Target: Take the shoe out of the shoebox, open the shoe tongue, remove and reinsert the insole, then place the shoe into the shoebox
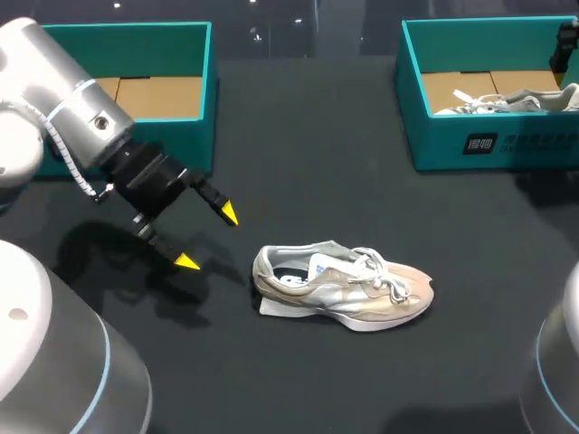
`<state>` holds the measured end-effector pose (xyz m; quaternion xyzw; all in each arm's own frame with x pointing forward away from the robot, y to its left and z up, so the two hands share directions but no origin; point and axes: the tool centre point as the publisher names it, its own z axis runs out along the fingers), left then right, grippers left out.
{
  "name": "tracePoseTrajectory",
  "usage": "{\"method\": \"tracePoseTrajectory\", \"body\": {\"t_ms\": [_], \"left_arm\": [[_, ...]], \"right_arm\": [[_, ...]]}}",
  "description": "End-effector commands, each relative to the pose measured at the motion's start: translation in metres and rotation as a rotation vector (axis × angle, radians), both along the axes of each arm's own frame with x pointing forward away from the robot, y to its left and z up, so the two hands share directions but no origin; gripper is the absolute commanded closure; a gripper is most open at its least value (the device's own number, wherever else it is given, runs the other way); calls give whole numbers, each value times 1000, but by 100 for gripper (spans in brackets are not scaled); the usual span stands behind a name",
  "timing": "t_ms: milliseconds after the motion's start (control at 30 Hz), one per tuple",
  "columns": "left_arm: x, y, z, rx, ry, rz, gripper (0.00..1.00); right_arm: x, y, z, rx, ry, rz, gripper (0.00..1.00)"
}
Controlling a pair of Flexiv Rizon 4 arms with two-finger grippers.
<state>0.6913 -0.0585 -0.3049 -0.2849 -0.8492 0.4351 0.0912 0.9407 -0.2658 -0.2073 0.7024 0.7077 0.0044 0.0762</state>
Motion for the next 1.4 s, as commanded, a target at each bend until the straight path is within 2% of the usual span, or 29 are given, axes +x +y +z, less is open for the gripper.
{"method": "tracePoseTrajectory", "body": {"t_ms": [33, 433, 600, 733, 1067, 1400], "left_arm": [[-10, 9, -12, -292, -50, 227, 0], [-12, 11, -14, -299, -69, 221, 0], [-10, 20, -39, -324, 24, 328, 0], [-10, 26, -51, -342, 72, 399, 0], [-10, 30, -62, -338, 134, 478, 0], [-9, 23, -69, -310, 167, 519, 0]], "right_arm": [[-1, 0, 0, -2, -1, -1, 0], [-1, 0, 0, -2, -1, -1, 0], [-1, 0, 0, -2, -1, -1, 0], [-1, 0, 0, -2, -1, -1, 0], [-1, 0, 0, -2, -1, -1, 0], [-1, 0, 0, -2, -1, -1, 0]]}}
